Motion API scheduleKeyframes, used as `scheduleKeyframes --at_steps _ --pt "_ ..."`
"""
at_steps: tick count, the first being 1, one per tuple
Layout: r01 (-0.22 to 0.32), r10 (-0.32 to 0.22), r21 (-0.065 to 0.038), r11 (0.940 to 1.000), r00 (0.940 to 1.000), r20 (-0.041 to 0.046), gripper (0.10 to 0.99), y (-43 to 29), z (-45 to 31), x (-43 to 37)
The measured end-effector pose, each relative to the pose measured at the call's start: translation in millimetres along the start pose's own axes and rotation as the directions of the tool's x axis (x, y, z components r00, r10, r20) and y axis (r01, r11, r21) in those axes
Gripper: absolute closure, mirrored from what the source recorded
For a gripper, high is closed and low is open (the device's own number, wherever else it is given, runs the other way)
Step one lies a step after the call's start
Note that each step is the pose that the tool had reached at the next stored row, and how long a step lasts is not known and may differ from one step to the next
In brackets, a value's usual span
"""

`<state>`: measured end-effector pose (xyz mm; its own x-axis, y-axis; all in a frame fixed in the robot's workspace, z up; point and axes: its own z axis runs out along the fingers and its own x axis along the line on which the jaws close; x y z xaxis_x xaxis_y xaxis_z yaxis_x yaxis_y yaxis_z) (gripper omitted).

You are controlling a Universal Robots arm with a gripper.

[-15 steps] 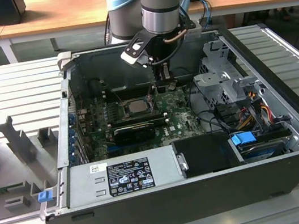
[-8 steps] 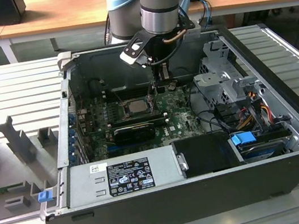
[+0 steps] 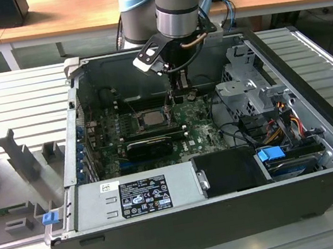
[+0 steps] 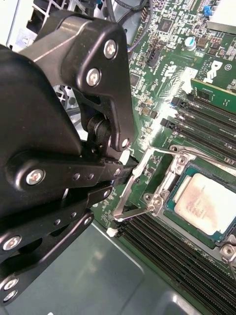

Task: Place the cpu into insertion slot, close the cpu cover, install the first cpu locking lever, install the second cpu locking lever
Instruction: 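Close the cpu cover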

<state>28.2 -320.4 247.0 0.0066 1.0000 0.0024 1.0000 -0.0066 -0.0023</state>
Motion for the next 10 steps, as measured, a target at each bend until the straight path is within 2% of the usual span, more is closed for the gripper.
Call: scheduleKeyframes --at_steps 5,10 --pt "0.000 0.000 0.000 1.0000 1.0000 0.0000 0.980 -1.2 0.0 0.0" --pt "0.000 0.000 0.000 1.0000 1.0000 0.0001 0.980 -6.7 0.0 0.0"
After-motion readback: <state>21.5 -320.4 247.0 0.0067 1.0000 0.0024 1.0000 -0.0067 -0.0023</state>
